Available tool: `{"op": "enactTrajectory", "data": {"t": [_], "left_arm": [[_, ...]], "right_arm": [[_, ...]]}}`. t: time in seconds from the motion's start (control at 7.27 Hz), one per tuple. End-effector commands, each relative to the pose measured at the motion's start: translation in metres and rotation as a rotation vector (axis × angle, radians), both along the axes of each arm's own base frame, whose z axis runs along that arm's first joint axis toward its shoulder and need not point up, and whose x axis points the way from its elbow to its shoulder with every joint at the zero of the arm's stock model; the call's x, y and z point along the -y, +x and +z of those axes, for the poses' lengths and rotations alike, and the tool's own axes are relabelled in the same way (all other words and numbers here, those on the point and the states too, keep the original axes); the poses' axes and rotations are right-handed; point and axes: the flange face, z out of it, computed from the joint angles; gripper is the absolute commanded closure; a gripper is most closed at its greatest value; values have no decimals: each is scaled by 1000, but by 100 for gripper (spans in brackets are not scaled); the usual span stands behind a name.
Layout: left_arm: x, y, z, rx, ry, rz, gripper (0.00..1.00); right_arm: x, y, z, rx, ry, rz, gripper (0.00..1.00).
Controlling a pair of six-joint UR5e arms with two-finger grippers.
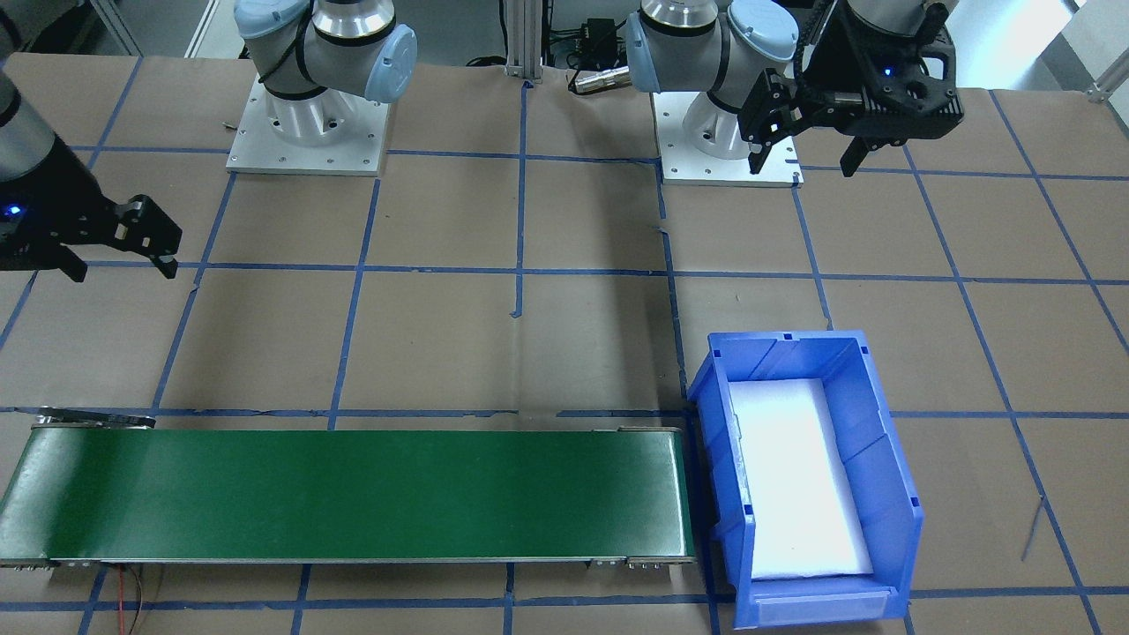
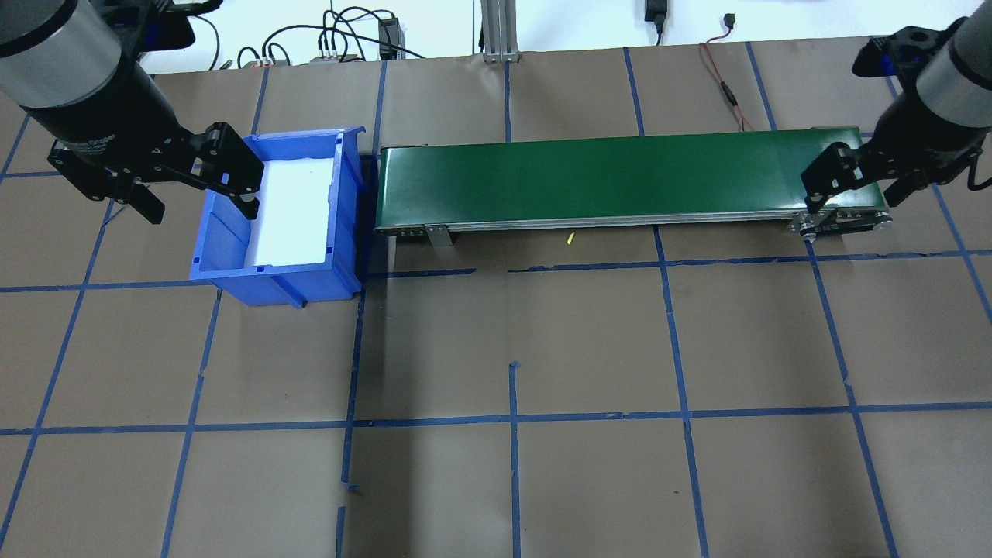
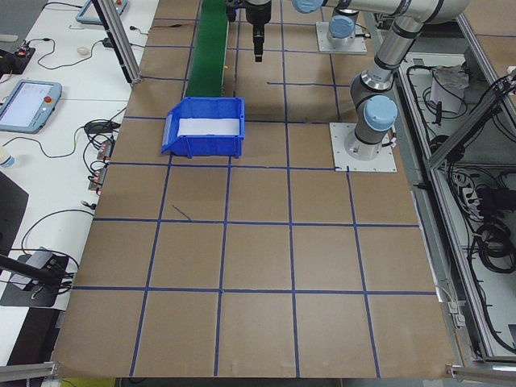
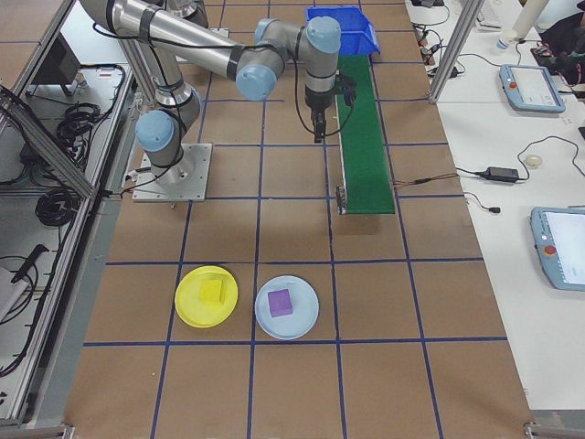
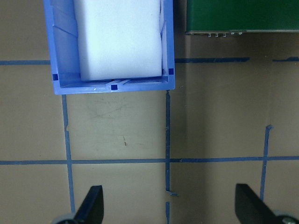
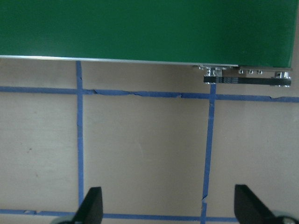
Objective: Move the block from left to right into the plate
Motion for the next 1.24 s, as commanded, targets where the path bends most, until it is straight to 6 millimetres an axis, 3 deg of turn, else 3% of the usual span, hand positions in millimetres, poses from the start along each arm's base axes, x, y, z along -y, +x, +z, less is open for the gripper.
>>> {"op": "enactTrajectory", "data": {"t": [0.0, 0.28, 0.83, 1.1], "left_arm": [[-3, 1, 3, 6, -5, 3, 0], [-3, 0, 2, 2, -3, 0, 0], [-3, 0, 2, 4, -2, 0, 0], [-4, -1, 1, 1, -4, 5, 0]], "right_arm": [[-4, 51, 59, 0, -12, -56, 0], [-4, 85, 50, -22, -2, -22, 0], [-6, 123, 40, -39, 13, 26, 0], [-5, 130, 39, -39, 5, 32, 0]]}}
